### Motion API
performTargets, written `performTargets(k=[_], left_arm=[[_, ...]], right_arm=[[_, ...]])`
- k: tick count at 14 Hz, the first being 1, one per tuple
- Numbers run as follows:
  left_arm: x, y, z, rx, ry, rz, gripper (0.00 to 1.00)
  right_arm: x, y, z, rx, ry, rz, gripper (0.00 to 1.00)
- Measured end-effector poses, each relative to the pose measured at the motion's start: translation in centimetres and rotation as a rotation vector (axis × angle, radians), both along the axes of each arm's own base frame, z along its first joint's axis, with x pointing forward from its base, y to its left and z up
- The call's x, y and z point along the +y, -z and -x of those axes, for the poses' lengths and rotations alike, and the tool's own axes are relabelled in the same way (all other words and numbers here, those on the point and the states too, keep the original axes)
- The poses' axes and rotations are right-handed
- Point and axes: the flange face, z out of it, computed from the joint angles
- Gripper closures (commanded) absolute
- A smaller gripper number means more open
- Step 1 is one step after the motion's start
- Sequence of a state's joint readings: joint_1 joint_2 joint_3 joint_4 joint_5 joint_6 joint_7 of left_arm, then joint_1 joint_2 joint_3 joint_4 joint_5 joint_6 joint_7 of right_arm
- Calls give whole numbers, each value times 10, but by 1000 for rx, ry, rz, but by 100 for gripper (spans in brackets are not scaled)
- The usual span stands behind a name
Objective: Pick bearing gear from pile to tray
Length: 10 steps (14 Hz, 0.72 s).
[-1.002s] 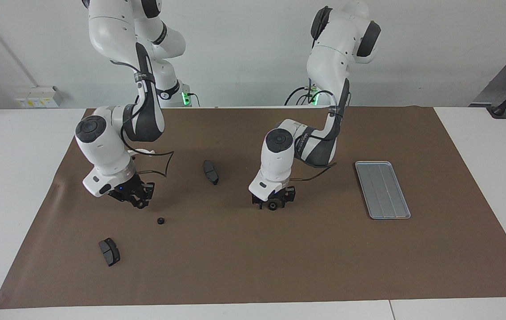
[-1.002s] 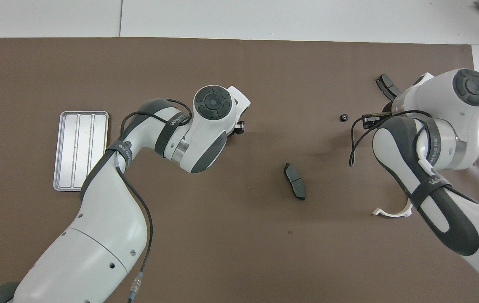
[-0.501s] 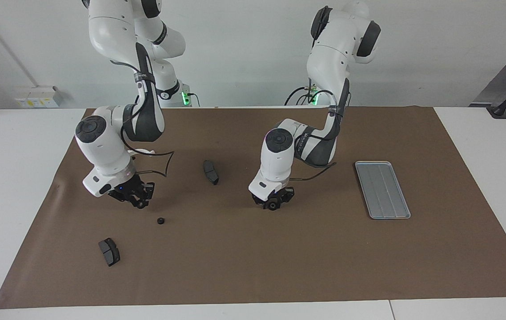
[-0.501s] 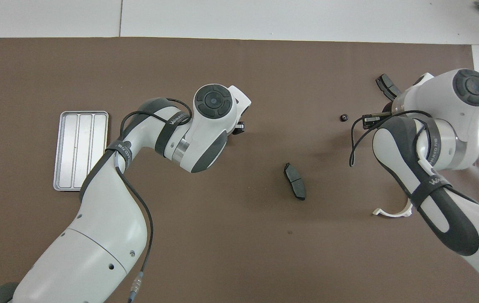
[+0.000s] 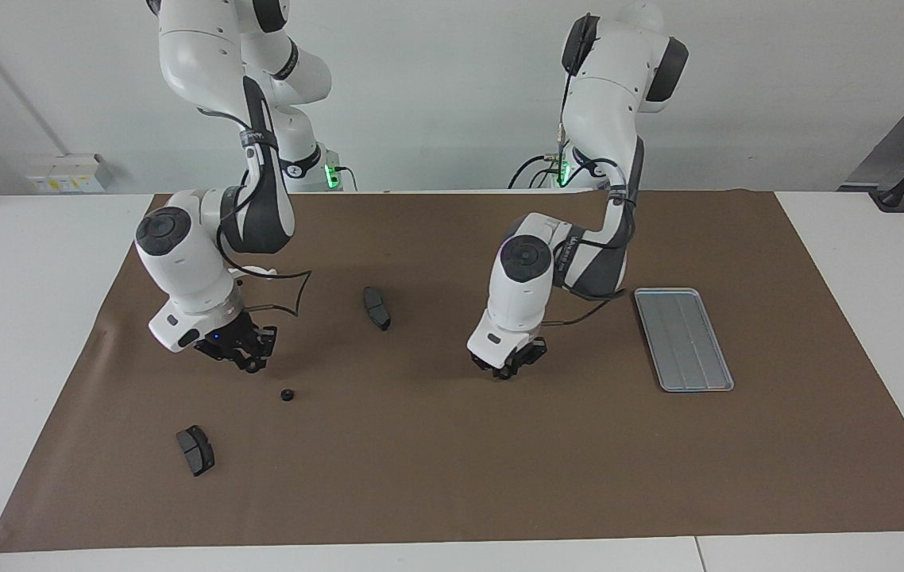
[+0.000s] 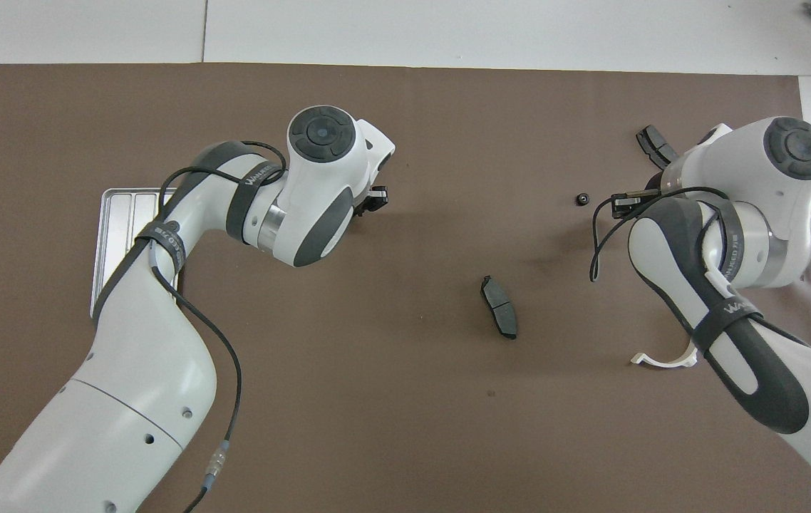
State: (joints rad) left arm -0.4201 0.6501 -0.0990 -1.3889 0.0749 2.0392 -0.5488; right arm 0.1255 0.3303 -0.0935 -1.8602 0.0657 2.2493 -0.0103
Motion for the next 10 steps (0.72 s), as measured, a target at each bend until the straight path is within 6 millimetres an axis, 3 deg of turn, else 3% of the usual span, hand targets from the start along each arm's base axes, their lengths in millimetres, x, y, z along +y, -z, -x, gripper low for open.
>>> performTargets(k=[2, 6, 10], left_arm=[[44, -16, -22, 3, 29, -2, 78], [148, -41, -54, 6, 155, -5, 78], [261, -49, -59, 32, 276, -4, 78]], right_arm=[[41, -2, 2, -2, 55, -9, 100], [148, -8, 18, -30, 139, -38, 100], [253, -8, 50, -70, 217, -90, 100]])
